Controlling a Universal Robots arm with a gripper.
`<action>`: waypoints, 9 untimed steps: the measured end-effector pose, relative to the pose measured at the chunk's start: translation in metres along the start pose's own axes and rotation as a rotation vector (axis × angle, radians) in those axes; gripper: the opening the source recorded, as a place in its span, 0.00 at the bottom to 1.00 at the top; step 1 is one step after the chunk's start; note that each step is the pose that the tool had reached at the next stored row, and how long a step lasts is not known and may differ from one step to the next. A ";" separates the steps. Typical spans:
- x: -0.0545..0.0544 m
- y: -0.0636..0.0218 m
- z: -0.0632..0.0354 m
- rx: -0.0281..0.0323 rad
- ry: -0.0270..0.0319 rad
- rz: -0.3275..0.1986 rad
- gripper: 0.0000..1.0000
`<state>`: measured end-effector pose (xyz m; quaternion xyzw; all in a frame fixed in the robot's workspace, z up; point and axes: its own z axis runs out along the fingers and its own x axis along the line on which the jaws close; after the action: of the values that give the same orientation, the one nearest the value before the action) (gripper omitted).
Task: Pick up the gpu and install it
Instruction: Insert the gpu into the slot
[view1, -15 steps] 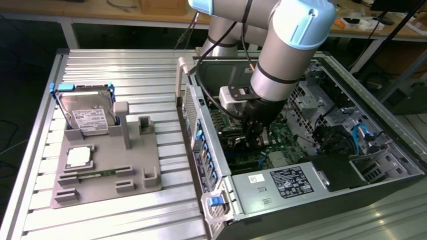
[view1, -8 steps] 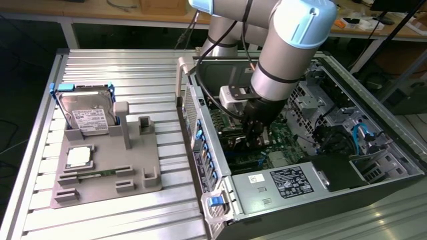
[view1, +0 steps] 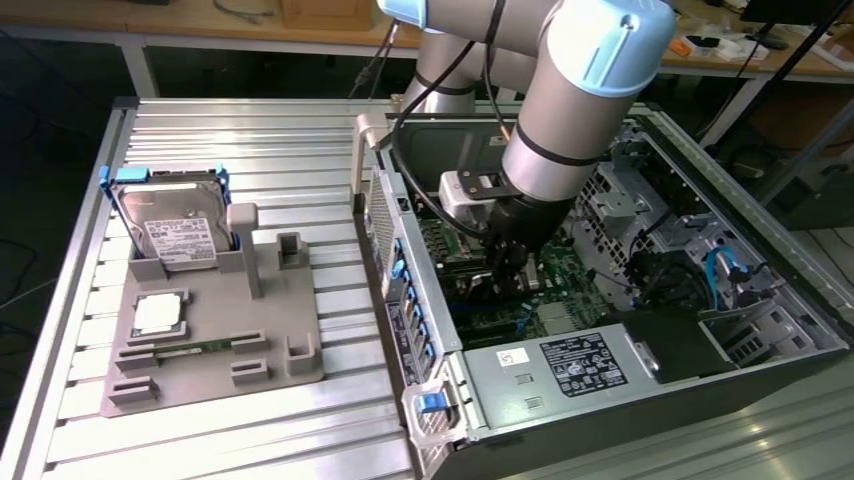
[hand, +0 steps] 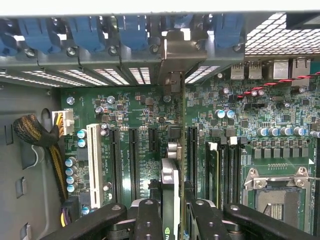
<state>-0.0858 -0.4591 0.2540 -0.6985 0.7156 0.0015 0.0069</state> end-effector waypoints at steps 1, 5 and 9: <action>0.000 0.0000 0.0000 0.0000 -0.0001 0.000 0.27; 0.000 0.0000 0.0005 0.0000 -0.0002 0.000 0.27; 0.000 0.0000 0.0028 -0.0003 0.0006 0.000 0.27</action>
<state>-0.0858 -0.4593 0.2512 -0.6985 0.7156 0.0014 0.0065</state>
